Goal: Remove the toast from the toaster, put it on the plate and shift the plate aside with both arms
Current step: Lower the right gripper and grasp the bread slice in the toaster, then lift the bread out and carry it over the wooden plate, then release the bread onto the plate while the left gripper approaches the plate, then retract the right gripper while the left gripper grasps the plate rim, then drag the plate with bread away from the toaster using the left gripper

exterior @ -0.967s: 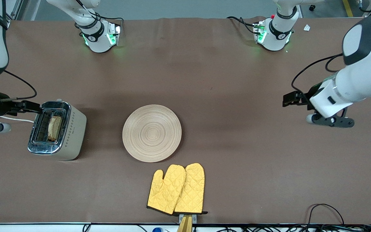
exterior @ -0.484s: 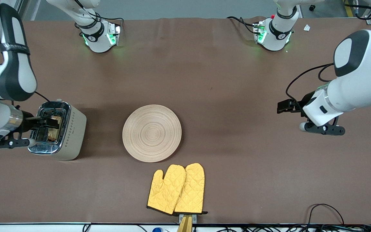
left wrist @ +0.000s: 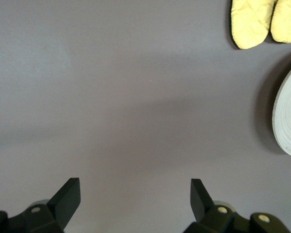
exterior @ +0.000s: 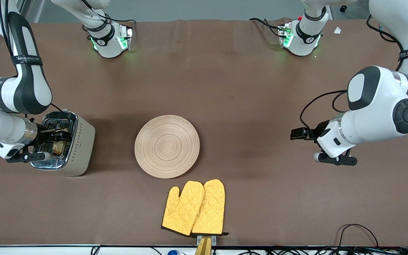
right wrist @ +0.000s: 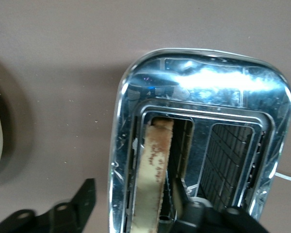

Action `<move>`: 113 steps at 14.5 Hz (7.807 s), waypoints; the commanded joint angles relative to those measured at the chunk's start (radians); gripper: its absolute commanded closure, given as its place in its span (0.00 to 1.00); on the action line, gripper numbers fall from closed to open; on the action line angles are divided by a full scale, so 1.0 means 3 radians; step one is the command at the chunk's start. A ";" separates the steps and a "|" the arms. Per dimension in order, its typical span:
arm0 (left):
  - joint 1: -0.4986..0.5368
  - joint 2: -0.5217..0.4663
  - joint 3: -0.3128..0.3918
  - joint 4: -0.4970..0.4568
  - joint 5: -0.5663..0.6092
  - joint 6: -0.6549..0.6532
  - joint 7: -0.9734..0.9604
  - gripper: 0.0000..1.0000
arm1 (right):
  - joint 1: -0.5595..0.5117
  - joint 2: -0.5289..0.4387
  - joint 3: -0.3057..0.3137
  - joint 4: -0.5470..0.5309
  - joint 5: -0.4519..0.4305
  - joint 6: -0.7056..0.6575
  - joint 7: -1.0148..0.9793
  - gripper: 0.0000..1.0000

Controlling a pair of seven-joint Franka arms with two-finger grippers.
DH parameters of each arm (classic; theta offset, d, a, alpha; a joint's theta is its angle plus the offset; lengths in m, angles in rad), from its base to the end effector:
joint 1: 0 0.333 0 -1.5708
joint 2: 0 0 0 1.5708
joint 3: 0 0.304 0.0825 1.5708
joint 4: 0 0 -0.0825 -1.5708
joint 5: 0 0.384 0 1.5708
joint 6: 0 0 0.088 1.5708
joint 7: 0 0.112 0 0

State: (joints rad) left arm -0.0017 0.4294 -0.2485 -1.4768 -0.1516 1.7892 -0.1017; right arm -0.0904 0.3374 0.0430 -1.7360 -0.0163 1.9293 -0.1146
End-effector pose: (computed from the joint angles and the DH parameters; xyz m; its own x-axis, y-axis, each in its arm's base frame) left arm 0.6466 -0.1558 0.4148 0.9852 -0.1061 -0.1344 -0.0729 -0.9702 0.2312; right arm 0.6249 -0.0327 0.3566 0.9871 0.0730 -0.1423 0.0714 -0.9973 -0.0163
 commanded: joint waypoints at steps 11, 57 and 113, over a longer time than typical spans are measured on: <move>0.0062 0.0154 -0.0010 0.0055 -0.0052 0.0269 -0.0004 0.00 | 0.0142 -0.0148 0.0020 0.1020 -0.0145 -0.1005 0.0060 1.00; -0.0198 0.0777 -0.0250 0.0035 -0.1238 0.0743 0.0053 0.00 | 0.1089 0.0440 -0.0107 -0.0707 0.2243 0.1387 -0.0917 0.33; 0.2156 0.1038 -0.1421 -0.0804 -0.1546 0.0730 0.2066 1.00 | 0.0313 -0.0971 -0.0237 0.0898 0.0019 -0.1353 0.0321 0.00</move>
State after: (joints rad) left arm 0.5419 0.7585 -0.6500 -1.6901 -0.6709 2.0736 0.4756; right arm 0.0779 0.0594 -0.1044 -1.4719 0.0079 1.5288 0.0027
